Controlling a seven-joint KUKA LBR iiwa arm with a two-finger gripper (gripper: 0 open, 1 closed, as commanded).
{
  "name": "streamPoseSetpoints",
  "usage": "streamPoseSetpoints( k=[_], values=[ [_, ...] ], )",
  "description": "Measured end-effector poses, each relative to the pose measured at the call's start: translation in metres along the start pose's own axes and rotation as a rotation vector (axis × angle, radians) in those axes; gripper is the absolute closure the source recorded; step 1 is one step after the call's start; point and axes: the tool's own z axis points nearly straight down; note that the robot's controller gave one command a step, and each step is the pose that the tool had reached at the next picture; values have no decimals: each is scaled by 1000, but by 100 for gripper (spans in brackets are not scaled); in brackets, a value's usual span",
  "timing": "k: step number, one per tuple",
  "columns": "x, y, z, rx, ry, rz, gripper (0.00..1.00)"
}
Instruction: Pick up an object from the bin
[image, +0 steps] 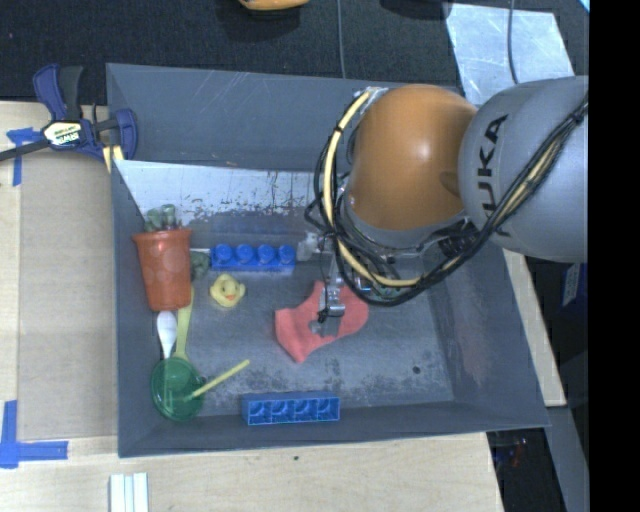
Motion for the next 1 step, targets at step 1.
streamPoseSetpoints(
  k=[1],
  values=[
    [-2, 0, -4, -1, -8, 2, 0]
  ],
)
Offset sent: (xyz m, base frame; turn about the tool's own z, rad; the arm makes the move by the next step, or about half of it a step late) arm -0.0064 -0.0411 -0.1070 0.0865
